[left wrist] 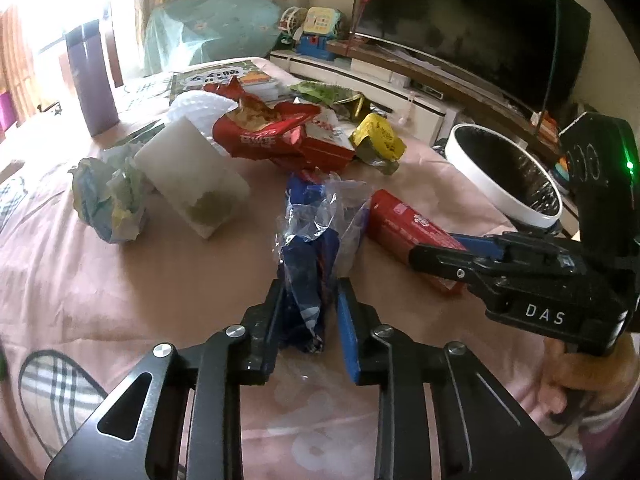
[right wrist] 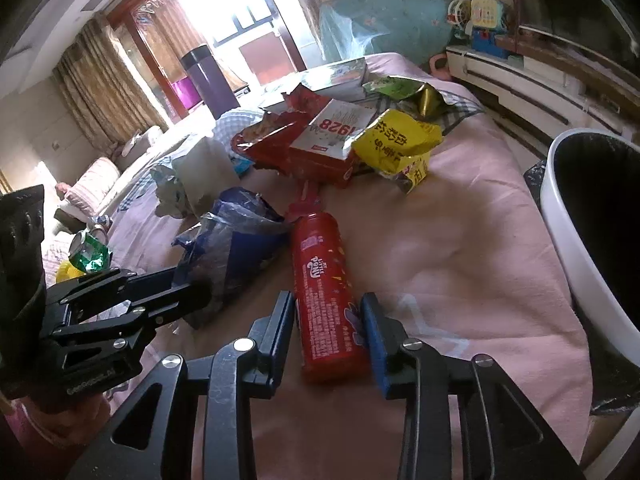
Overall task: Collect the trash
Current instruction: 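Carry both items to the bin and open both tools to drop them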
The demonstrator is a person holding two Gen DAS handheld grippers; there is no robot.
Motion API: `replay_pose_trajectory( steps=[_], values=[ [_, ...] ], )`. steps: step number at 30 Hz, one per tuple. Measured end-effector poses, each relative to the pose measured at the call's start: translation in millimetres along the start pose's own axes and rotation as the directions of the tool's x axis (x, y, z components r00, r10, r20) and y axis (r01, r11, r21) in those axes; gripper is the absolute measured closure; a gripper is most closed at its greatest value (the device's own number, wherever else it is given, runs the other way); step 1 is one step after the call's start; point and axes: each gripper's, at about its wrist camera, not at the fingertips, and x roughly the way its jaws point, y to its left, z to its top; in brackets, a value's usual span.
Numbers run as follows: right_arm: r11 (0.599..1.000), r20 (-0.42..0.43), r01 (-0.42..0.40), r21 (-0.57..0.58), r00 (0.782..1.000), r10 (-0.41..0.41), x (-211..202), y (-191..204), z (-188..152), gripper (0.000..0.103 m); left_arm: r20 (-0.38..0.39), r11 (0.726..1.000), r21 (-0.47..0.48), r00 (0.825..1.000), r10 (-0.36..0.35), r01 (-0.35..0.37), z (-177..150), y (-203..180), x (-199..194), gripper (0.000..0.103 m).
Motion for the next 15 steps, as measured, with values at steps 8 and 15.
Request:
replay_pose_trajectory(
  steps=[8,15],
  values=[
    [0.998,0.109,0.023,0.061,0.994,-0.029,-41.4,-11.0,-4.0,0.072,0.047,0.999,0.034,0.998,-0.034,0.032,9.1,-36.7,-17.3,0.081],
    [0.985,0.19,0.104,0.134,0.973,-0.129,-84.9,-41.9,-8.1,0.072,0.042,0.995,0.058,0.996,-0.084,0.082,28.5,-70.0,-10.4,0.081]
  ],
)
